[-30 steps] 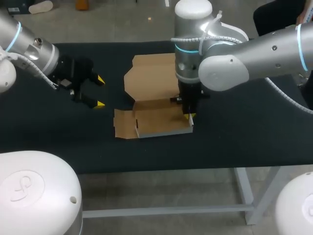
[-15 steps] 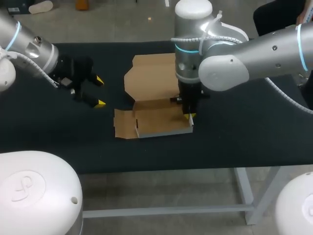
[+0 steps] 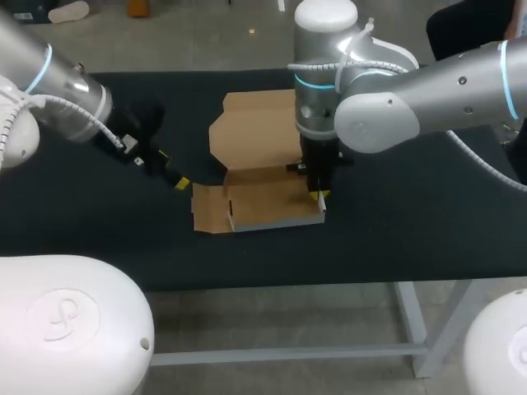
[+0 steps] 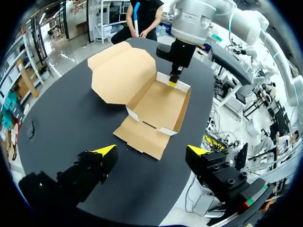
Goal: Assemble the packaging by folding the flat box into shape, placing the metal phone stand inside, and closing the box properly
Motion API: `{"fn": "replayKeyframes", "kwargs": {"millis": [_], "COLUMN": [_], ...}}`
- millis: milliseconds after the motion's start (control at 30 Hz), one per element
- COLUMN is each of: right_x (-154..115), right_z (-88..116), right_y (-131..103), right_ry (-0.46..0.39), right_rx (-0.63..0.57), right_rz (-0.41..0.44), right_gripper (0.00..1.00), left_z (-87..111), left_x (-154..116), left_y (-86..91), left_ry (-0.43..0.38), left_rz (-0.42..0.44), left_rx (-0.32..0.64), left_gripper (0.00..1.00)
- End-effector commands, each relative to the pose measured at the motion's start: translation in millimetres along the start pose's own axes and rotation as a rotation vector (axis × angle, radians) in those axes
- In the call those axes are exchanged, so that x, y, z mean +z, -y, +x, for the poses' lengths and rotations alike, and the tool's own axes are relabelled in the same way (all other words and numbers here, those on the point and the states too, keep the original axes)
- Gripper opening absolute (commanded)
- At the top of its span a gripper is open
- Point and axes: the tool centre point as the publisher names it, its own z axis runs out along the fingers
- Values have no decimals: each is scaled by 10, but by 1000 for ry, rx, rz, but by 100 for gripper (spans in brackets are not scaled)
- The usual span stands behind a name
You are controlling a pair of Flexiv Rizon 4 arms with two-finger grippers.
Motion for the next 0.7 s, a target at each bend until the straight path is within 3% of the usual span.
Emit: {"fn": "replayKeyframes", "kwargs": {"millis": [33,300,500,600,633,700], "right_x": [-9,-9,-9,-9,-9,-9], "right_z": [8,8,8,8,8,8], "right_y": [-7,-7,-7,-7,-7,-7], "right_ry": [3,3,3,3,3,3], "right_rx": [0,0,0,0,0,0], "right_rz": [4,4,4,4,4,4], "right_gripper": [0,0,0,0,0,0], "left_z": [11,11,19,-25,-44,-81], "left_x": [82,82,327,426,452,509], "left_y": [-56,-56,28,10,-3,-42], "left_ry": [157,157,224,232,199,186], "left_rz": [39,39,-27,-48,-65,-76], "left_rx": [-958,-958,-1310,-1380,-1373,-1407], "left_gripper": [100,100,100,100,100,93]}}
